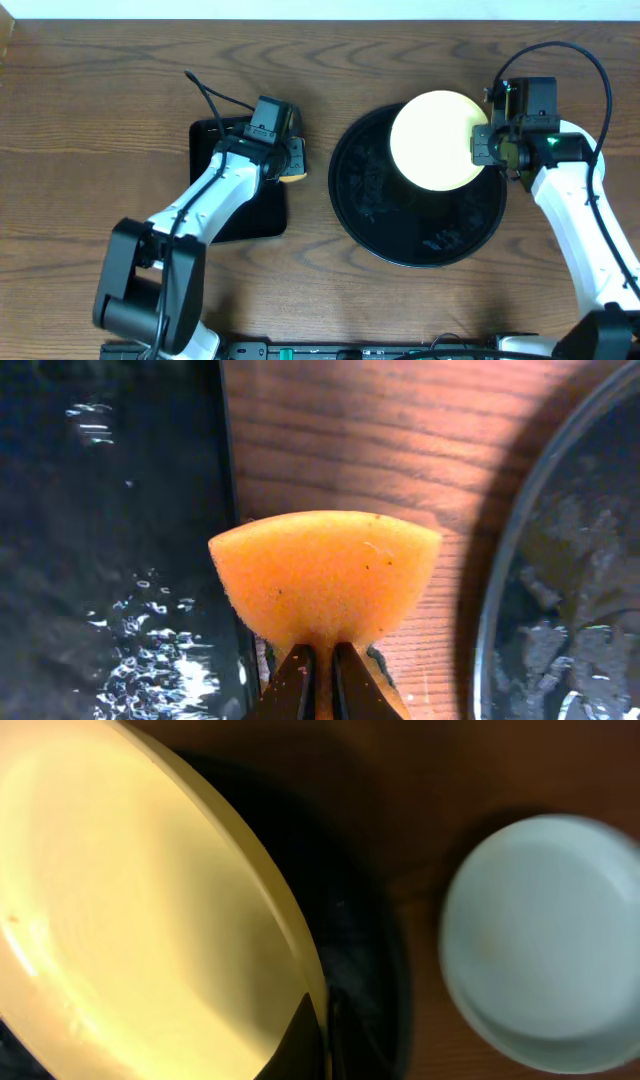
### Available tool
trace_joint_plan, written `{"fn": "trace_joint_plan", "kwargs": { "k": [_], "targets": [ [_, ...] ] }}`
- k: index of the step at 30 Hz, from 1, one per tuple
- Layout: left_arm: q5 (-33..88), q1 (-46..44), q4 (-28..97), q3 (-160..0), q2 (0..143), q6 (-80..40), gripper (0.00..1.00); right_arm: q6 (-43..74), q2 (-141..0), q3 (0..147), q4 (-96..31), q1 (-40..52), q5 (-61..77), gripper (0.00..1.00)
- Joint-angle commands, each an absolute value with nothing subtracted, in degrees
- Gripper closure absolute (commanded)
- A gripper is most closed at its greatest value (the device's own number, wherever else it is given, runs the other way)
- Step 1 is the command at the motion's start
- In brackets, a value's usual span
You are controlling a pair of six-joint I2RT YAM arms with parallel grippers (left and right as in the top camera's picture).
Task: Clean dirty plates on tray and stack at the side
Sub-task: 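Lift the yellow plate with the right gripper and move sponge back left, then place the yellow plate on the green plate stack with the right gripper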
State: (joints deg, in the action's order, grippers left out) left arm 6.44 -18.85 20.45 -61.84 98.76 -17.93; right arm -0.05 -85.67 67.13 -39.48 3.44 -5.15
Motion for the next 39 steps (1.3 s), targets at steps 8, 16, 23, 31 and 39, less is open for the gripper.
{"fn": "trace_joint_plan", "kwargs": {
  "k": [8, 16, 23, 31, 39],
  "targets": [
    [5.3, -13.8, 20.9, -61.7, 90.7, -16.1, 0.93, -8.3, -82.7, 67.2, -35.9, 12.2, -34.0, 0.99],
    [5.3, -6.7, 21.6, -59.9, 92.0, -16.2, 0.92, -9.0, -82.7, 67.2, -31.8, 19.5, -45.3, 0.99],
    [5.6, -5.9, 22.5, -59.8, 96.4, -16.5, 0.93, -8.1, -82.7, 67.2, -30.8, 19.8, -44.1, 0.99],
    [14.3, -6.4, 21.4, -59.8, 102.0, -17.9, 0.93, -3.2, -82.7, 67.2, -31.1, 19.1, -44.0, 0.99],
    [15.0, -10.8, 19.8, -59.8, 102.8, -17.9, 0.92, 0.4, -82.7, 67.2, -32.1, 16.1, -42.8, 0.99]
  ]
}}
